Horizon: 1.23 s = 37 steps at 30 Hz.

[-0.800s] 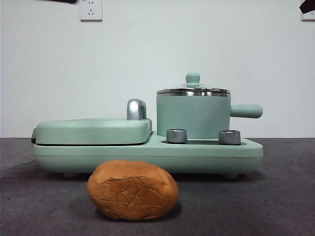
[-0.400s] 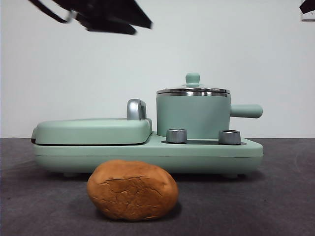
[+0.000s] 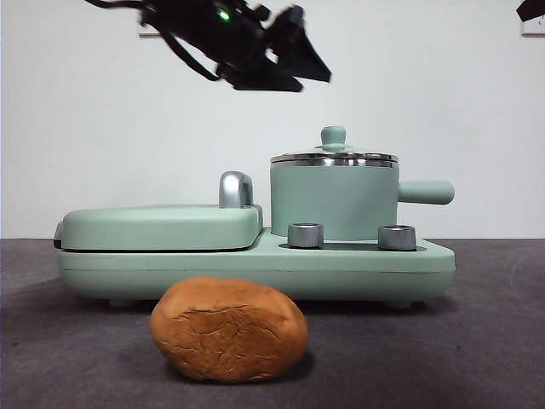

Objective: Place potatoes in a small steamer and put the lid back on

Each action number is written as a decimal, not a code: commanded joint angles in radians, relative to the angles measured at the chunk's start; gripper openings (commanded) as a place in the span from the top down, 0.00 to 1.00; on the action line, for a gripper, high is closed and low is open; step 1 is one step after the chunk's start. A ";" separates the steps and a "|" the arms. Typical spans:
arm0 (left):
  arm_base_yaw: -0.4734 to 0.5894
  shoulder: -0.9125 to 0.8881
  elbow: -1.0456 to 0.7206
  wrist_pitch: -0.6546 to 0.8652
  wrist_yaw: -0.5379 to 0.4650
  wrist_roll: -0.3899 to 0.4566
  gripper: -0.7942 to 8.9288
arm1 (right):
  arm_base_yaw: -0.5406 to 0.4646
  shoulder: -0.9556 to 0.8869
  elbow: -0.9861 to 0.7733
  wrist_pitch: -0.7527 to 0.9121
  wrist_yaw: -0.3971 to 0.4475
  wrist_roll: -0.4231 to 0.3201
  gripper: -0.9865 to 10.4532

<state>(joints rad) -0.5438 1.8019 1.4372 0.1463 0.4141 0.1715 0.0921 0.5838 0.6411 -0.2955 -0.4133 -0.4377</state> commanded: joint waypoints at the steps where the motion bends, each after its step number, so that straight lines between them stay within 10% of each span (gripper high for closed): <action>1: -0.021 0.077 0.077 0.008 -0.003 -0.008 0.60 | 0.006 0.003 0.016 0.014 0.003 0.012 0.70; 23: -0.044 0.221 0.117 0.005 -0.003 -0.005 0.61 | 0.006 0.003 0.016 0.013 0.003 0.013 0.70; 37: -0.043 0.221 0.117 -0.018 -0.003 0.030 0.90 | 0.006 0.003 0.016 0.010 0.003 0.013 0.70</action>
<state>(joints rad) -0.5785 1.9976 1.5326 0.1310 0.4118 0.1913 0.0937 0.5838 0.6411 -0.2951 -0.4133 -0.4377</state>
